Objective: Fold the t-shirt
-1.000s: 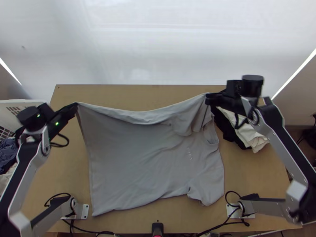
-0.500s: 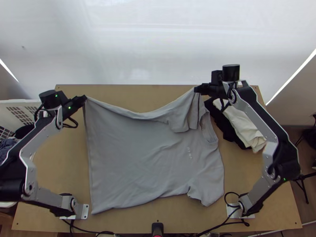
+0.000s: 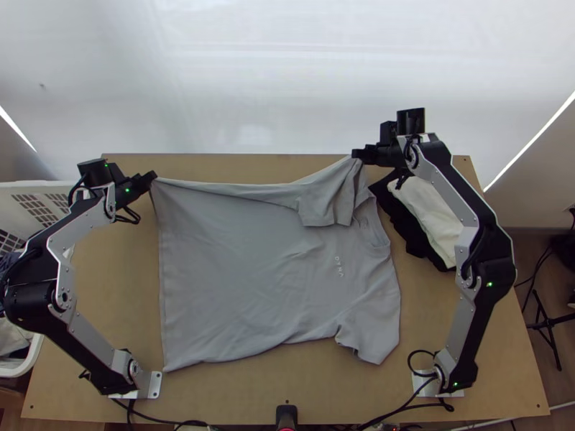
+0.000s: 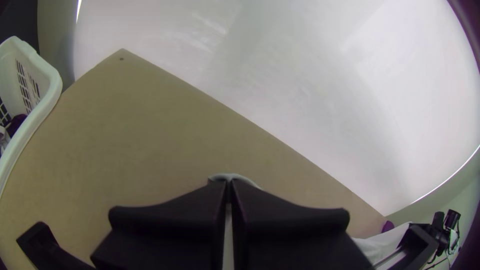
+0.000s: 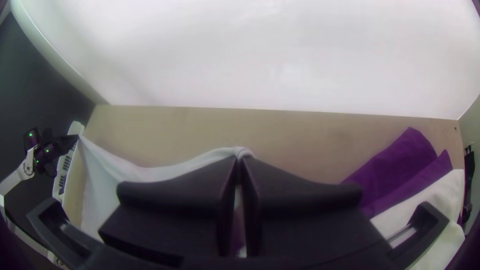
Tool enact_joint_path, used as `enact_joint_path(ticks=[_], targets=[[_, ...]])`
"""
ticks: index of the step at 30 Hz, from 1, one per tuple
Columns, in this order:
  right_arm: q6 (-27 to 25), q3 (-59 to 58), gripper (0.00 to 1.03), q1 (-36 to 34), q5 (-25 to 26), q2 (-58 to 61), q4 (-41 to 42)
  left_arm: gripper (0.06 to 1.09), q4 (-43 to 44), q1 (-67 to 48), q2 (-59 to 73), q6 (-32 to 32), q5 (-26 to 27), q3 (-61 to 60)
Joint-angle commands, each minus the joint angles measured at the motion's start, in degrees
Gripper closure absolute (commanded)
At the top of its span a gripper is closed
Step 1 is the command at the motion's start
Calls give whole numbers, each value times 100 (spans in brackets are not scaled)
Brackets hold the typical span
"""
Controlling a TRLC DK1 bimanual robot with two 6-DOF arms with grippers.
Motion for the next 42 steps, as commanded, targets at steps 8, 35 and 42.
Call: enact_joint_path(ticks=[8, 35, 42], targets=[[-26, -1098, 100, -218, -3, -898, -1239, 105, -1448, -67, -1347, 854, 167, -870], [-343, -2838, 100, -297, 217, -1698, -1758, 105, -2608, -164, -2824, 1469, 203, -2109], [-343, -3093, 90, -288, 357, -1601, -1599, 104, -2274, -304, -2745, 1338, 194, -2575]])
